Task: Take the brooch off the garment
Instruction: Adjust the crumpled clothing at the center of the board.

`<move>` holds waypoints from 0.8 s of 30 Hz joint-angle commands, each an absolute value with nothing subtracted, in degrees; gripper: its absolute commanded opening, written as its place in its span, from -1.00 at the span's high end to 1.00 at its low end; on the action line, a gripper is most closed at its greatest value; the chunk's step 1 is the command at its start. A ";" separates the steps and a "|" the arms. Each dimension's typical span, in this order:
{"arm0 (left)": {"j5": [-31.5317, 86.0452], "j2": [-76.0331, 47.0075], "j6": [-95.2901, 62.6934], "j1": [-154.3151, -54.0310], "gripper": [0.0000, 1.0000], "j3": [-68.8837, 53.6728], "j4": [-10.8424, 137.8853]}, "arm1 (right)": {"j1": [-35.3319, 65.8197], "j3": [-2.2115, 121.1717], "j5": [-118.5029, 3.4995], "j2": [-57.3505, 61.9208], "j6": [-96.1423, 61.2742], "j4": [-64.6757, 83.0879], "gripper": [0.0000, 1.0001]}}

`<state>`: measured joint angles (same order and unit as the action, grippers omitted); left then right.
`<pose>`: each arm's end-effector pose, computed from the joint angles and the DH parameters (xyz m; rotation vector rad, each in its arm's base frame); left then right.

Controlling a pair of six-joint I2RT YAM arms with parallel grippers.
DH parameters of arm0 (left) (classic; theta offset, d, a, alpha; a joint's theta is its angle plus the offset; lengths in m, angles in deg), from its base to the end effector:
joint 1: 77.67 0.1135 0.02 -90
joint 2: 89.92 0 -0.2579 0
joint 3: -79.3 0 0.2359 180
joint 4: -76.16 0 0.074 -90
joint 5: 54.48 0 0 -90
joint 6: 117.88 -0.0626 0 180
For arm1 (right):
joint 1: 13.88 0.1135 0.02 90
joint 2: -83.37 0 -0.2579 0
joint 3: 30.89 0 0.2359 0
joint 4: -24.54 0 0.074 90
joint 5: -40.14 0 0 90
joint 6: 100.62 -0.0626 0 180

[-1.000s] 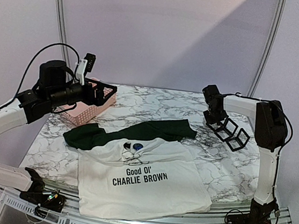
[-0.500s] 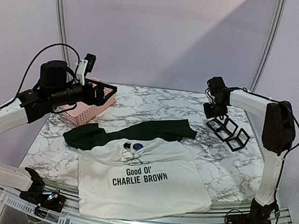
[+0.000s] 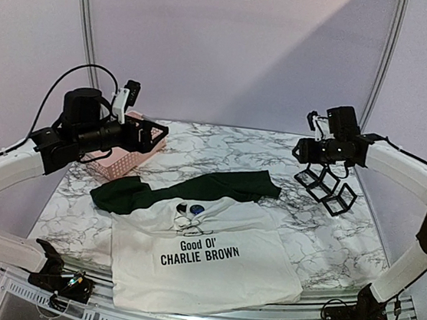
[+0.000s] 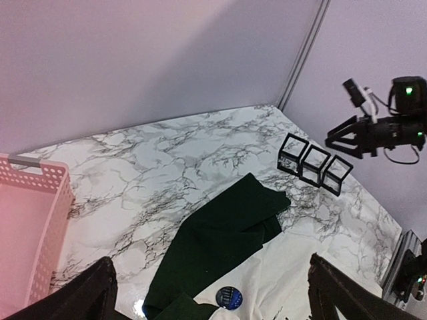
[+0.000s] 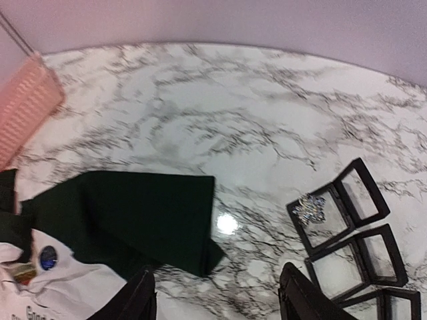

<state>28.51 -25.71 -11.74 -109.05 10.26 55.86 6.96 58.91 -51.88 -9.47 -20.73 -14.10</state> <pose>0.2300 -0.1492 0.3293 0.3385 1.8650 -0.6866 0.3453 0.1338 0.2678 -0.2350 2.3066 0.3169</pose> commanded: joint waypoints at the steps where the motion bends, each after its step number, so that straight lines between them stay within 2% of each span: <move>1: 30.40 -21.83 -13.36 -108.38 -0.99 8.00 52.48 | 7.03 51.53 -64.93 1.37 -24.73 -3.42 -0.27; 5: 28.42 -14.77 -14.05 -109.45 -0.86 5.27 48.77 | 8.32 46.26 -70.33 6.43 -27.80 -0.33 -0.28; 9: 25.76 -7.85 -14.37 -111.62 -0.81 3.10 47.01 | 13.53 44.25 -66.56 4.90 -28.94 -1.43 -0.25; 18: 27.63 3.42 -16.22 -115.20 -0.82 -2.52 39.63 | 21.08 41.98 -55.90 -4.43 -33.68 -4.13 -0.25; 24: 24.93 7.07 -14.87 -112.90 -0.92 -4.05 37.26 | 21.19 40.50 -55.57 -10.38 -35.69 -4.97 -0.25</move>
<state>27.16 4.38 -15.63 -114.60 -1.85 40.42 21.06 41.91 -57.96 -7.70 -33.73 -3.35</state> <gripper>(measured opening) 0.952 0.623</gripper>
